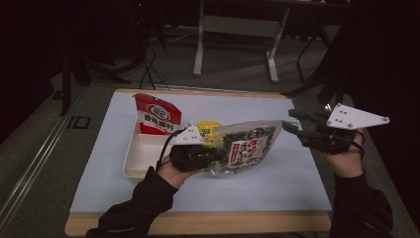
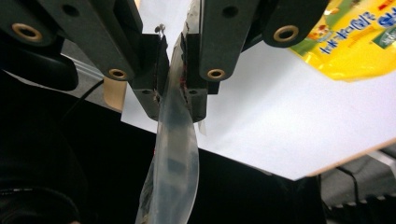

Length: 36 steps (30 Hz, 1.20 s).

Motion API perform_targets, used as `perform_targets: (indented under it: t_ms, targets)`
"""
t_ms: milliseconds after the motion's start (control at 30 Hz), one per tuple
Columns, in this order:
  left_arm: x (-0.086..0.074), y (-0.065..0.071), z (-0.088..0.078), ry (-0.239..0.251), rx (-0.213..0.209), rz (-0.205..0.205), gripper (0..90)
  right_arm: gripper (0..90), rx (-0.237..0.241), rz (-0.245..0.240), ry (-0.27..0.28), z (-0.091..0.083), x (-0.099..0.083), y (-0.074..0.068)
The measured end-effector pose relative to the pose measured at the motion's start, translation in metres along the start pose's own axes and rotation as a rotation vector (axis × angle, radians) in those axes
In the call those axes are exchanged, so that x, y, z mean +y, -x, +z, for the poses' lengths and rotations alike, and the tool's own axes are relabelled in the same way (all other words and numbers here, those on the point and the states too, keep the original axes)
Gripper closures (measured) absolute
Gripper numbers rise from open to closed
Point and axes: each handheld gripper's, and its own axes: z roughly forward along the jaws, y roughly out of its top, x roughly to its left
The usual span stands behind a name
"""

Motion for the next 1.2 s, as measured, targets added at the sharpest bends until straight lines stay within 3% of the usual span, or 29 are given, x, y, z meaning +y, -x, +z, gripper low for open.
perform_targets:
  t_ms: [233,367,700,1200]
  targets:
    - [0.002,-0.001,-0.009,0.022,0.032,-0.009,84.4,25.9,-0.018,0.05,0.002,-0.001,-0.009,0.003]
    - [0.004,-0.002,-0.014,0.022,0.038,-0.007,84.5,15.9,-0.023,0.085,-0.013,-0.001,-0.02,0.006]
    - [0.012,-0.004,-0.034,0.046,0.078,-0.01,84.6,12.2,0.033,0.158,-0.026,0.011,-0.05,0.0]
    - [0.012,-0.013,-0.091,0.07,0.18,-0.036,84.8,14.0,0.058,0.183,-0.015,0.028,-0.077,-0.005]
